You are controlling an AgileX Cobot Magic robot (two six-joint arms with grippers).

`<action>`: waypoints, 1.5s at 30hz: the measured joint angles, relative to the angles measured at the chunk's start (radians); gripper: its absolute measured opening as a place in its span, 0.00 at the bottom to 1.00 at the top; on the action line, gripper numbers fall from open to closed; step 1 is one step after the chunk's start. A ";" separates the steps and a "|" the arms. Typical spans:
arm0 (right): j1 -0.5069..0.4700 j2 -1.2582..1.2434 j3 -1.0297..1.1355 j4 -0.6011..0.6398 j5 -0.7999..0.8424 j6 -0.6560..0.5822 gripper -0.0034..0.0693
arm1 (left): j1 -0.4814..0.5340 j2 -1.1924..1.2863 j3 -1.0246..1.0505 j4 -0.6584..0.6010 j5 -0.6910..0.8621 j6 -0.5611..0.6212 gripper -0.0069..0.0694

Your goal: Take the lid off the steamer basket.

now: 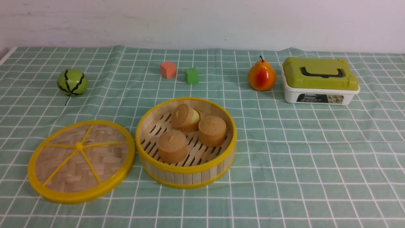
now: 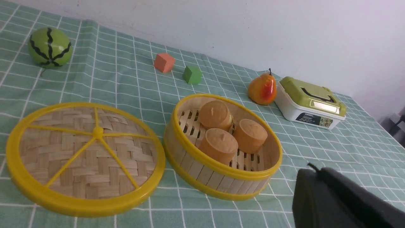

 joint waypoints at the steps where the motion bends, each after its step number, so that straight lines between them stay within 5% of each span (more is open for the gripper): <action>1: 0.000 0.000 0.000 0.000 0.000 0.000 0.38 | 0.000 0.000 0.022 0.006 -0.022 0.000 0.07; 8: 0.000 0.000 0.000 0.000 0.000 0.000 0.38 | 0.000 -0.001 0.307 0.100 -0.330 -0.001 0.07; 13: 0.000 0.000 0.000 0.000 0.000 0.000 0.38 | 0.000 -0.059 0.449 0.202 -0.408 -0.011 0.08; 45: 0.000 0.000 0.000 0.000 0.000 0.000 0.38 | 0.030 -0.069 0.504 0.271 -0.266 -0.050 0.11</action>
